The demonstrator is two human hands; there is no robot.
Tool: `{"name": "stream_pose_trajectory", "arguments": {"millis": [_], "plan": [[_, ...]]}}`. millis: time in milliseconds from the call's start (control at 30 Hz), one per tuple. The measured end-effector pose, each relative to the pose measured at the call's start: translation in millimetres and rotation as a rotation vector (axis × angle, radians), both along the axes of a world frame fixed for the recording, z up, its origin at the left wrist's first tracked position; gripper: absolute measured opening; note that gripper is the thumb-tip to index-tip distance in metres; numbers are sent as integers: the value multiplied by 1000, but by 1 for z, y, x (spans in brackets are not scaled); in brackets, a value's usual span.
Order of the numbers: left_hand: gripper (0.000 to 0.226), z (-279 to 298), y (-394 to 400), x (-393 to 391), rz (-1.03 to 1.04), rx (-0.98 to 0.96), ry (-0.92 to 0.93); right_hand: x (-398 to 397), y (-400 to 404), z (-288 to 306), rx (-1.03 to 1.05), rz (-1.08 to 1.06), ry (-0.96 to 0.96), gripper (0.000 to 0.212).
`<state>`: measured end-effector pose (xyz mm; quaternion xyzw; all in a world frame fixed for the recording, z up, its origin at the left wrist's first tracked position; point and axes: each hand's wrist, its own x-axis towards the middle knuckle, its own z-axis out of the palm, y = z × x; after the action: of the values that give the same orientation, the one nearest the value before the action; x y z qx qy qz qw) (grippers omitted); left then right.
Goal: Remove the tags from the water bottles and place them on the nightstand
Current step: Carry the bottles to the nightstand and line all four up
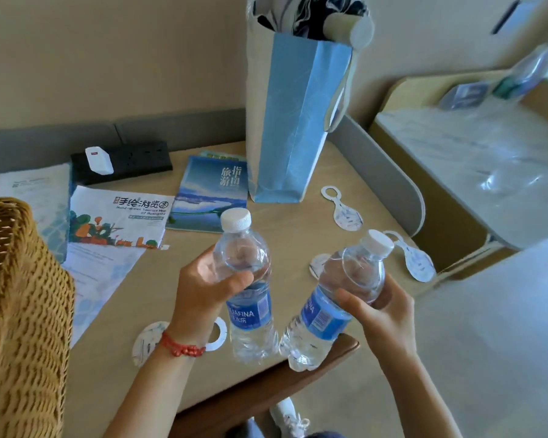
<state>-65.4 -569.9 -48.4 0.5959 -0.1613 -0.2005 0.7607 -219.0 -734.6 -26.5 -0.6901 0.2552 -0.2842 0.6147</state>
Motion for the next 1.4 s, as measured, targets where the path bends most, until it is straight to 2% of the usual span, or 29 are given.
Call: {"name": "stream_pose_trajectory", "arguments": {"millis": [267,400,767,900,1133,1267,1400], "plan": [[36,18,-54,-42,-337,-121,-2,-80,-8,14,-80,-201,-12,38],[36,20,-82,-76,-471,-88,-40,-134,-12,9,-66,-373,-19,40],[34,21,-157,-240,-762,-16,-97,-323,-34,0,-31,-694,-47,36],[36,17,-180,-304,-821,8,-115,-392,-42,-2,-20,-789,-68,34],[63,17,-223,-400,-929,27,-75,-487,-53,-3,-49,-870,-6,32],[55,13,-250,-432,-1008,38,-20,-519,-62,-3,-38,-941,-33,44],[50,10,-289,-453,-1066,60,2,-543,-86,-5,-2,-1009,-14,39]]}}
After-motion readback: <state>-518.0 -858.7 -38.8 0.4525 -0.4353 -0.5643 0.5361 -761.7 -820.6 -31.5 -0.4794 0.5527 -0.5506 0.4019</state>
